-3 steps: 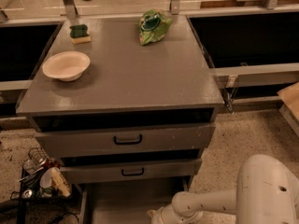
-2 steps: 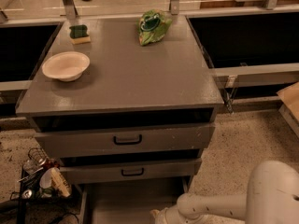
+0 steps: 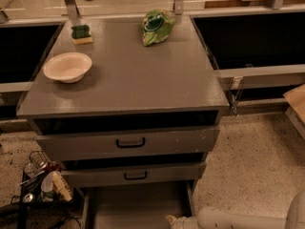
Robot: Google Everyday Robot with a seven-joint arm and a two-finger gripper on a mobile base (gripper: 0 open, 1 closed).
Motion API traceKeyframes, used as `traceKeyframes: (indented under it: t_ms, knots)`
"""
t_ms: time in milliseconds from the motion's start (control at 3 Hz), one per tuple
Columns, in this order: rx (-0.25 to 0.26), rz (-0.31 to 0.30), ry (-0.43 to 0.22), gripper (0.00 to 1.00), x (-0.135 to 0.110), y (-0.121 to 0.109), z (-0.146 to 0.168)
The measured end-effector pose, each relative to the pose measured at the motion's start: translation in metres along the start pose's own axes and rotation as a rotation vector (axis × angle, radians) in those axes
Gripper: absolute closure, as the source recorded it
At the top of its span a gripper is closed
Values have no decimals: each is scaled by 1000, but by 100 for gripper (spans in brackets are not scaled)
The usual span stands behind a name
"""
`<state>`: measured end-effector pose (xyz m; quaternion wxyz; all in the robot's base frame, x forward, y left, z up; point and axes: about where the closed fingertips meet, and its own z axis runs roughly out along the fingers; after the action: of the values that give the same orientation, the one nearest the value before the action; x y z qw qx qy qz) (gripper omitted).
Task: Pick rxbar blueberry from bottom drawer and place on counter
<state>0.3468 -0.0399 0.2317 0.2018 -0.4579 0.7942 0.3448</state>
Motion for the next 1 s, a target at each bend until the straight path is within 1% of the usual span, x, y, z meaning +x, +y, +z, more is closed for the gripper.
traceKeyframes:
  t_ms: [333, 667, 1000]
  knots:
    - [0, 0, 0, 0, 0, 0, 0]
    - [20, 28, -29, 0, 0, -10, -13]
    - [71, 75, -37, 0, 6, -29, -38]
